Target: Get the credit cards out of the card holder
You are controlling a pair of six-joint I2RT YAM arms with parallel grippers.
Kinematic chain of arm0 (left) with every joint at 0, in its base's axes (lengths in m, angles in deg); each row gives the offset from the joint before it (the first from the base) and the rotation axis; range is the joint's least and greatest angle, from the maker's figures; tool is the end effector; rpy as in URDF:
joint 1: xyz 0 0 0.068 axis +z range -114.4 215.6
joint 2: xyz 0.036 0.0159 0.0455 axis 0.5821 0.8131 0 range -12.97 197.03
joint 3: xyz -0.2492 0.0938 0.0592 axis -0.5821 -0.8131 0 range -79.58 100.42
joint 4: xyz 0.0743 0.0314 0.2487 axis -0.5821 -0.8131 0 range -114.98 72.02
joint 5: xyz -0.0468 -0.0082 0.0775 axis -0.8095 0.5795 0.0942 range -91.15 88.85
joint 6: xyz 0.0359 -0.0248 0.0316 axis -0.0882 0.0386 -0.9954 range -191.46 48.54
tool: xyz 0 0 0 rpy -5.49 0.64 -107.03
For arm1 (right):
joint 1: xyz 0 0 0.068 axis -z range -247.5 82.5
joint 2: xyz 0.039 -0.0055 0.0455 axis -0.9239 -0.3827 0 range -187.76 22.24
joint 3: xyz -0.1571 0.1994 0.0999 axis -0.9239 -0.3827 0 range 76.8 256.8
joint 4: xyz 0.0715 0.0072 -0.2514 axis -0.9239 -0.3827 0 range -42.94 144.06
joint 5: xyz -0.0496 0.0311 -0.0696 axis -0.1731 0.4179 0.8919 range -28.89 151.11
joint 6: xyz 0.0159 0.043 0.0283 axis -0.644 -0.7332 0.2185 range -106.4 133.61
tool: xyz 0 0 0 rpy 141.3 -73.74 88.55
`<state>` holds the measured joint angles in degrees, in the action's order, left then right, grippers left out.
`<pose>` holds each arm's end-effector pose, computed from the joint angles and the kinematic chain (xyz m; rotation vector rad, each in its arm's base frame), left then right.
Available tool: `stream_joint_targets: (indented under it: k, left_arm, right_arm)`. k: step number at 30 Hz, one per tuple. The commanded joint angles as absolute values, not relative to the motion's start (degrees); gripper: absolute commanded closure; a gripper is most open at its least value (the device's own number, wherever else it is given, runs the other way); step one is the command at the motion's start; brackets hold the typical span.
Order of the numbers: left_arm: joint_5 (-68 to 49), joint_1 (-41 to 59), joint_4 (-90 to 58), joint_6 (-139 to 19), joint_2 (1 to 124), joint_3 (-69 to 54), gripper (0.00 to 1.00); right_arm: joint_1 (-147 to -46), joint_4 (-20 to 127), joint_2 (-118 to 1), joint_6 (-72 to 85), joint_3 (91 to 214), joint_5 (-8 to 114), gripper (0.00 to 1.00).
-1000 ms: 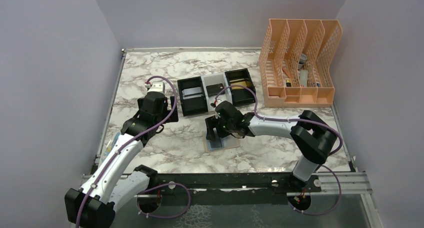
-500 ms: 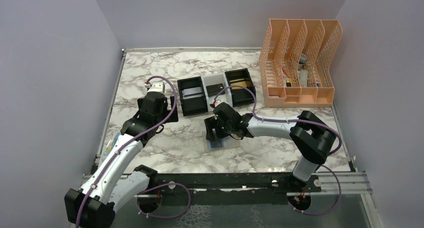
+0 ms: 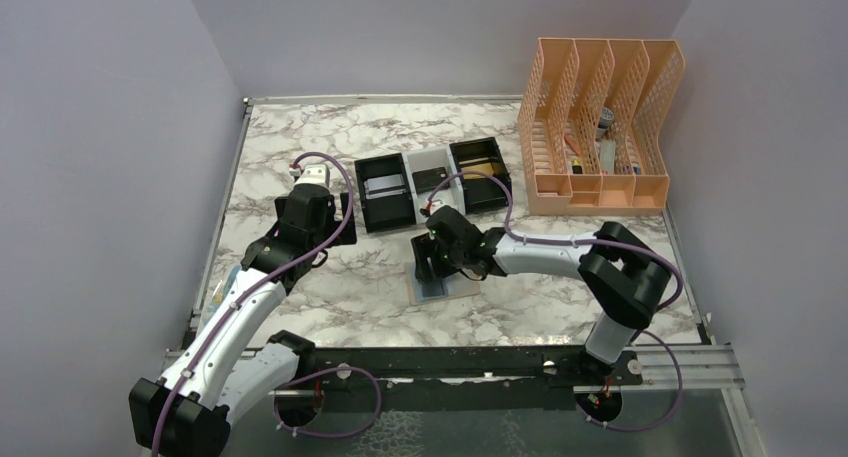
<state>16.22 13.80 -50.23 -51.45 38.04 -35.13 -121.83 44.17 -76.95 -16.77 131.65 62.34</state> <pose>0.1788 -0.0601 0.2826 -0.1269 2.2091 -0.0623 0.2009 0.2785 0.1568 -0.5333 2.5580 0.5472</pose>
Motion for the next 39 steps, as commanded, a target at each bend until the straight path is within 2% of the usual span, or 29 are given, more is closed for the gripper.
stream_joint_targets:
  k: [1,12,17,23,29,34,39]
  left_arm:
    - [16.0,14.12,-50.71,-51.59,37.54,-35.36,0.01]
    - [10.36,14.09,-50.32,-50.7,36.89,-35.24,0.01]
    - [-5.83,14.07,-44.0,-42.69,32.8,-39.92,0.01]
    - [-23.7,13.04,-27.13,-28.35,28.29,-53.27,0.12]
    - [-21.25,6.39,-20.49,-23.13,26.64,-59.99,0.27]
    - [-13.05,-3.32,-10.47,-18.69,31.28,-63.26,0.4]
    - [-7.9,-8.31,-1.69,-15.93,37.94,-65.45,0.46]
  right_arm:
    - [-120.15,46.89,-77.7,-17.95,127.86,56.77,0.38]
    - [-115.49,54.02,-76.25,-19.13,124.08,44.25,0.39]
    - [-113.88,55.34,-75.86,-19.43,122.88,42.84,0.39]
    - [-113.55,55.99,-75.79,-19.97,122.01,42.3,0.39]
    - [-113.55,56.13,-76.13,-19.88,122.3,42.17,0.39]
    - [-113.47,56.21,-75.84,-19.97,122.2,42.34,0.39]
    - [-113.47,56.65,-76.19,-19.97,122.0,41.7,0.39]
